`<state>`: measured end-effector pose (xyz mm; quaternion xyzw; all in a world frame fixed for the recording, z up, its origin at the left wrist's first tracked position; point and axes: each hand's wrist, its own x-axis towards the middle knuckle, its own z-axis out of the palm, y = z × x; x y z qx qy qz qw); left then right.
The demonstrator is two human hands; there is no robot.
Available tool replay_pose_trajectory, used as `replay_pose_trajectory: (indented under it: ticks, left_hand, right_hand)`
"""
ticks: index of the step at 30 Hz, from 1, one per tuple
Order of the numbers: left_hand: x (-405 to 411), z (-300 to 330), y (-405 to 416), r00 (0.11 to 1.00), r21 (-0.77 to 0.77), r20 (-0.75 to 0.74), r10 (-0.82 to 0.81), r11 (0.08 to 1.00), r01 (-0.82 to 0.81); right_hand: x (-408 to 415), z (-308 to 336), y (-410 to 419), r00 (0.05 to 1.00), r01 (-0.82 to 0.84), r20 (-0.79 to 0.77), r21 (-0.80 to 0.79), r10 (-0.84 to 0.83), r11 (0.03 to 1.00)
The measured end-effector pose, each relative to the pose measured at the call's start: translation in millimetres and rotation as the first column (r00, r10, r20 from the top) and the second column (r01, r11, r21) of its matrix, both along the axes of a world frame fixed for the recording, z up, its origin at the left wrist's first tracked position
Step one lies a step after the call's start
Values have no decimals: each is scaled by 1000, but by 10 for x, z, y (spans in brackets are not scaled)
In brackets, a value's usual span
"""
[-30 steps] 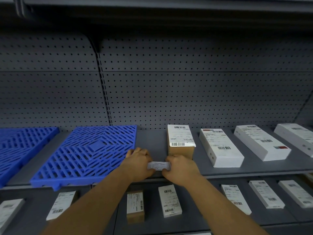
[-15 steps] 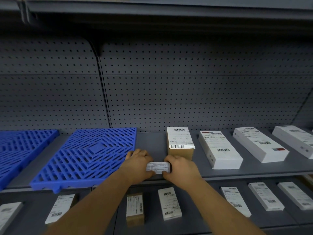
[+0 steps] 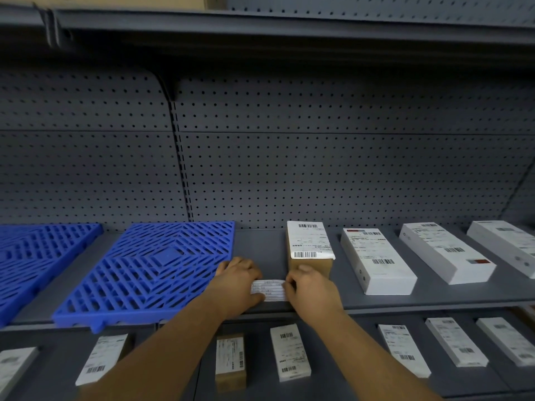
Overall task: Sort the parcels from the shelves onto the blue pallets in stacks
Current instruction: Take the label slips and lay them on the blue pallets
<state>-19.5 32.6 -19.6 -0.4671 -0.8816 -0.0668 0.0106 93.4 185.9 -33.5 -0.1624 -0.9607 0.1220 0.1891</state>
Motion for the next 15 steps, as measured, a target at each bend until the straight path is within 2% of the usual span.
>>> replay_pose_trajectory:
  ticks: [6, 11, 15]
  left_hand:
    - [-3, 19, -6, 1000, 38, -15, -7, 999, 8]
    - [11, 48, -32, 998, 93, -57, -25, 995, 30]
    - [37, 79, -45, 995, 117, -95, -28, 992, 39]
  right_hand:
    - [25, -37, 7, 995, 63, -80, -22, -64, 998]
    - [45, -16, 12, 985, 19, -161, -233, -58, 972]
    - [40, 9, 22, 986, -57, -167, -365, -5, 929]
